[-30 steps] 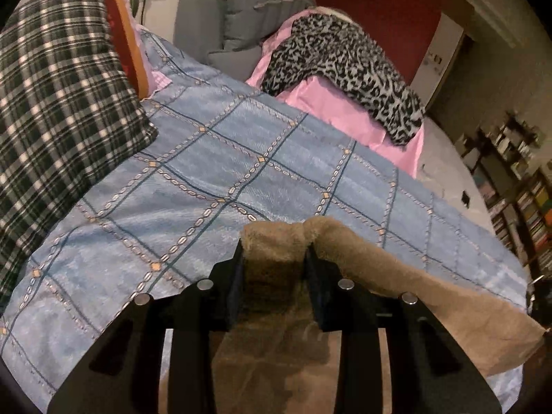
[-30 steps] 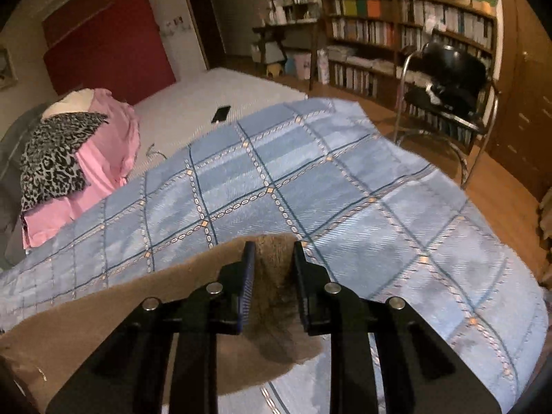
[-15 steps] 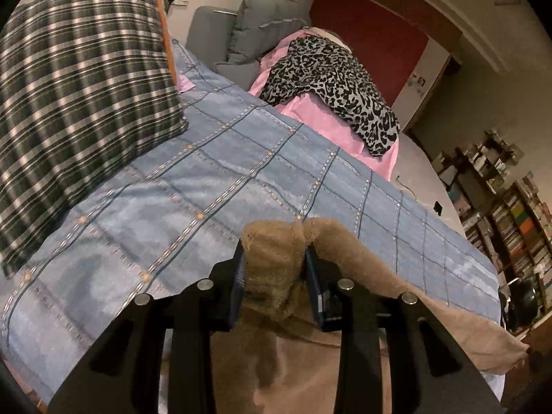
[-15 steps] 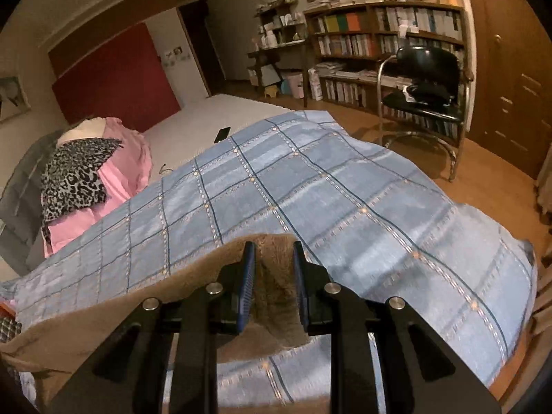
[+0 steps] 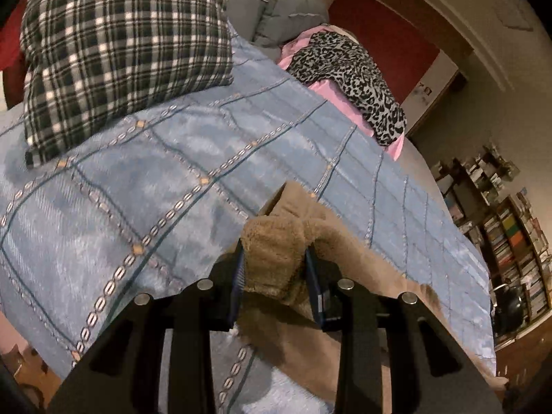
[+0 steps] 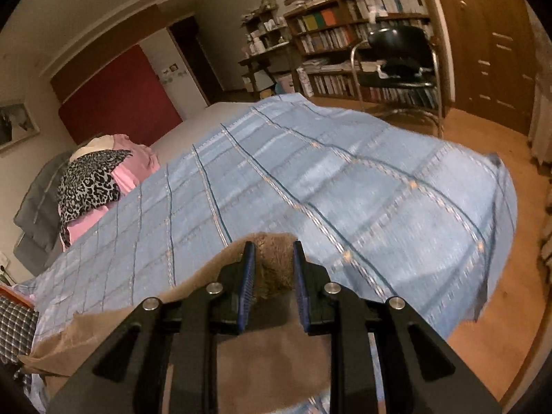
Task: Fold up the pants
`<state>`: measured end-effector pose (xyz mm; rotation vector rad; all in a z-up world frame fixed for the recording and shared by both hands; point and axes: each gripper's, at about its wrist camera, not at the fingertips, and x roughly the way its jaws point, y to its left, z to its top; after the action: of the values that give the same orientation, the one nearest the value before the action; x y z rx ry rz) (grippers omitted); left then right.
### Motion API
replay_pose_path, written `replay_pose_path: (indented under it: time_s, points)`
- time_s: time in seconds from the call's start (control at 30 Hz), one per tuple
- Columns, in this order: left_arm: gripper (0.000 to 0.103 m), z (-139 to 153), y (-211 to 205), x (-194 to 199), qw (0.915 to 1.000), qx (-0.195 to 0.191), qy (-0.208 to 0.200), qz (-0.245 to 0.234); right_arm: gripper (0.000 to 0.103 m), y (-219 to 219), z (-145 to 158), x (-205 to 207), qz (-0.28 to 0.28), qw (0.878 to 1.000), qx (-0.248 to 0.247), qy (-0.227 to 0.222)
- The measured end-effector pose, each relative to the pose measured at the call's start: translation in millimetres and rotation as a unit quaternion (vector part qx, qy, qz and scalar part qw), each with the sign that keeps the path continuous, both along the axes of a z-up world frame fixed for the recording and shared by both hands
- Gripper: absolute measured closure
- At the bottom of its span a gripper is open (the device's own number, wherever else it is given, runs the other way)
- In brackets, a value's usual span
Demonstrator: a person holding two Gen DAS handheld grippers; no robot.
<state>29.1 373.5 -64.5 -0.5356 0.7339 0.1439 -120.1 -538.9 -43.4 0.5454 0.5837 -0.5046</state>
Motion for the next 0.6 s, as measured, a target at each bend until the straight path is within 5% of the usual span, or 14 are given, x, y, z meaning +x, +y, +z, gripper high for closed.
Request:
replay_pose_path:
  time_s: [0.23,0.37,0.6]
  points:
    - [0.069,-5.5,-1.5,-2.8,0.9987,0.049,0.014,-0.009,0.078,-0.5,-31.1,-35.1,-0.01,1.0,0.026,0.014]
    - [0.047,-17.6,3.6,-4.5,0.9933,0.097,0.063,0.004,0.065,-0.9,-43.5,-50.9,-0.025,0.999,0.03,0.029]
    - [0.037,-17.8,12.3,-13.0,0.9919,0.106,0.067,0.022,0.053,-10.7,-51.9,-68.3,-0.041,0.995,0.086,0.003]
